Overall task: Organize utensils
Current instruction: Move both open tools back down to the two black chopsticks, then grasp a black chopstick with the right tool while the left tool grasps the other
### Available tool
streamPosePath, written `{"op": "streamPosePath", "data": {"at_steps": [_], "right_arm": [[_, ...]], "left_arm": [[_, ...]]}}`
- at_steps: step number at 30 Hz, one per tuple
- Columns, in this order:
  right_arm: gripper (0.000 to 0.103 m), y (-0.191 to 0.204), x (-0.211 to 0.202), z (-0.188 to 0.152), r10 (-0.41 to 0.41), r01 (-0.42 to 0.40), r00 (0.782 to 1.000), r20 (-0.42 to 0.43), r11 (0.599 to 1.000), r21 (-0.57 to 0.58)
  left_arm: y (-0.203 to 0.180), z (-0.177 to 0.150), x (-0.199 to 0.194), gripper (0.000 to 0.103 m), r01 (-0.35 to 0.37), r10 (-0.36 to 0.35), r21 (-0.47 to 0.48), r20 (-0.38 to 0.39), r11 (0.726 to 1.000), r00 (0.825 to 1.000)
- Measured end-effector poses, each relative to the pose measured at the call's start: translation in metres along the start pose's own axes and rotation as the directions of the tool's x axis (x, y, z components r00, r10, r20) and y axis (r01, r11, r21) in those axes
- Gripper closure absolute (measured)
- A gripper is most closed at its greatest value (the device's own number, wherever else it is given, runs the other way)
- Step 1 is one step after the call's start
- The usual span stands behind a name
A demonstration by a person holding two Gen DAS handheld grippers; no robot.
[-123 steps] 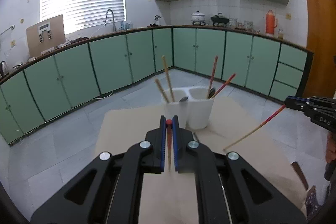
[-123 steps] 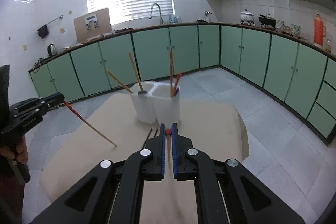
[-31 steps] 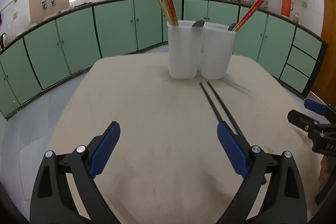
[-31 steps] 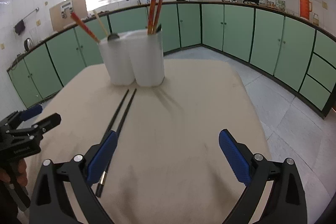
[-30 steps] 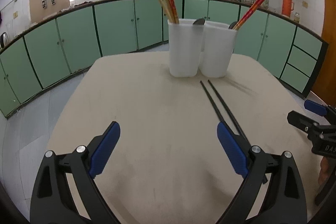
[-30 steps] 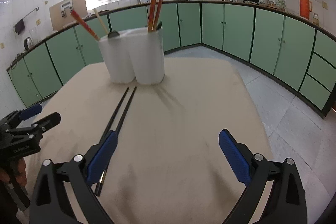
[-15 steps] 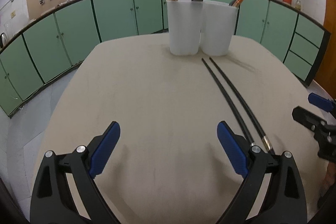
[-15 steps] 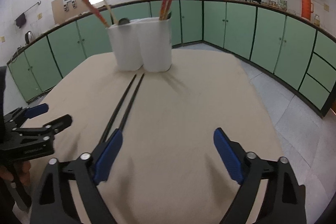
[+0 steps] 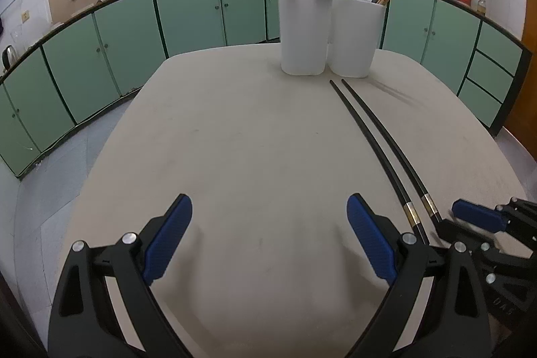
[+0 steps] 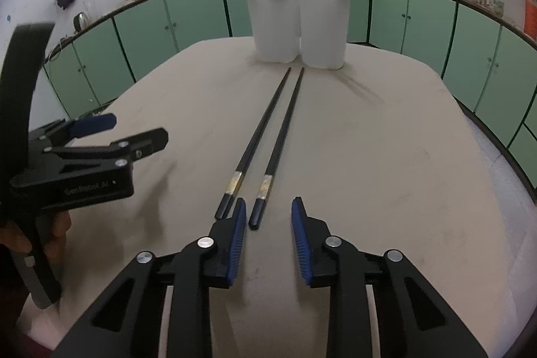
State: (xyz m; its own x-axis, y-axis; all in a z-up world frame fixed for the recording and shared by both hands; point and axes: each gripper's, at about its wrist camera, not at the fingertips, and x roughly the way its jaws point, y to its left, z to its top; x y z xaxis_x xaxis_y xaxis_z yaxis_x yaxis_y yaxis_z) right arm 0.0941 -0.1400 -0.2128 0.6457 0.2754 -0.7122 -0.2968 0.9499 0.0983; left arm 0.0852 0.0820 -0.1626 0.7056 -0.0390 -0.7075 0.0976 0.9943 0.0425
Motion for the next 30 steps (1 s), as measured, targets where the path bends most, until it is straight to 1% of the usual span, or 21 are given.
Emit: {"op": "streamPosePath", "data": {"at_steps": [1,6,11,15,16,22,30], "right_arm": [[0.080,0.001,0.001,0.000,0.003,-0.003,1.000,-0.005,1.000,0.002],[0.082,0.004,0.001,-0.002,-0.013,0.013,1.000,-0.002,1.000,0.001],[0.084,0.010,0.002,-0.003,-0.049,0.049,0.999,0.001,0.999,-0.009],[0.095,0.012,0.001,-0.005,-0.055,0.055,0.998,0.000,0.998,-0.015],[0.095,0.012,0.001,-0.005,-0.057,0.057,0.998,0.000,0.998,-0.011],[0.096,-0.003,-0.007,-0.009,-0.062,0.062,0.998,-0.004,0.997,0.041],[0.097,-0.038,-0.021,-0.019,-0.097,0.097,0.995,-0.012,0.985,0.142]], "left_arm": [[0.000,0.000,0.000,0.012,-0.001,0.001,-0.001,0.000,1.000,1.000],[0.001,-0.002,-0.001,0.012,0.002,-0.002,-0.005,0.000,1.000,1.000],[0.000,-0.001,-0.001,0.012,0.004,-0.004,-0.003,-0.004,1.000,1.000],[-0.003,-0.001,-0.001,0.012,0.009,-0.009,0.004,-0.005,1.000,1.000],[-0.004,-0.001,-0.001,0.012,0.009,-0.009,0.006,-0.006,1.000,1.000],[-0.015,0.000,-0.001,0.012,0.023,-0.023,0.021,-0.011,1.000,1.000],[-0.046,-0.001,0.001,0.013,0.068,-0.067,0.051,-0.021,0.996,0.998]]}}
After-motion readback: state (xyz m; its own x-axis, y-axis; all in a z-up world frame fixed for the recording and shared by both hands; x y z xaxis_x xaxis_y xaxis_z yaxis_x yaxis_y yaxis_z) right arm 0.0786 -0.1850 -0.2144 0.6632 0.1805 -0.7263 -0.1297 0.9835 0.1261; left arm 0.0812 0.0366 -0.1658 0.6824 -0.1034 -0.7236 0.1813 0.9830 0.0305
